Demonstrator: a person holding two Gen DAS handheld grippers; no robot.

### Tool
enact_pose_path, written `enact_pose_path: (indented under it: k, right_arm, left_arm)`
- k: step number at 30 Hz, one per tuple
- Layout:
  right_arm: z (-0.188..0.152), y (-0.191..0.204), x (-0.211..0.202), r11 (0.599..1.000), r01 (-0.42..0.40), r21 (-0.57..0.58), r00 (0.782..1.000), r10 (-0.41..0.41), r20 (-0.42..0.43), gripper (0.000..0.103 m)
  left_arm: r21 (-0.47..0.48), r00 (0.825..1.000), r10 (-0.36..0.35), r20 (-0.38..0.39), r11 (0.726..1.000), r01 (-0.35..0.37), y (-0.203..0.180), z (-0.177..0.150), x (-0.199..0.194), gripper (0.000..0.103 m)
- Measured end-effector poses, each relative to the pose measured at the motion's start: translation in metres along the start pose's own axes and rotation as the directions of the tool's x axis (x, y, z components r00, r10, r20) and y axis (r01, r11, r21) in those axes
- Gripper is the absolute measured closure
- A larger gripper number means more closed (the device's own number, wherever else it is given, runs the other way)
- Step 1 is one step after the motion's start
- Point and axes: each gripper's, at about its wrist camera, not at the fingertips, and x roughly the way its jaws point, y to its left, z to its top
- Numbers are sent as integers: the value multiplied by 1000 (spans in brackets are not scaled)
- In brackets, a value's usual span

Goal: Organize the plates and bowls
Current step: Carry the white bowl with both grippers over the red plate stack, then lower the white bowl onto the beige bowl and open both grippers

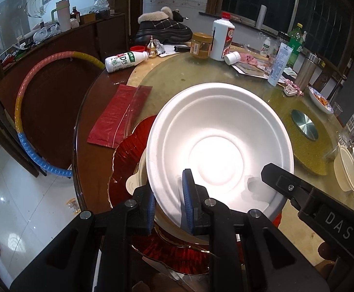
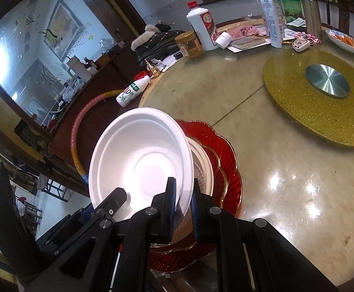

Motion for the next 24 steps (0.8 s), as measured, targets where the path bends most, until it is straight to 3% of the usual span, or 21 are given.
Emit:
enact_pose_path:
  k: [24]
  right_arm:
    - [-4,2,7,1000,6,-4,1000,-6,-15,92]
  left_arm:
    - [11,1000,20,-6,1000,-20,0,-1,3,85]
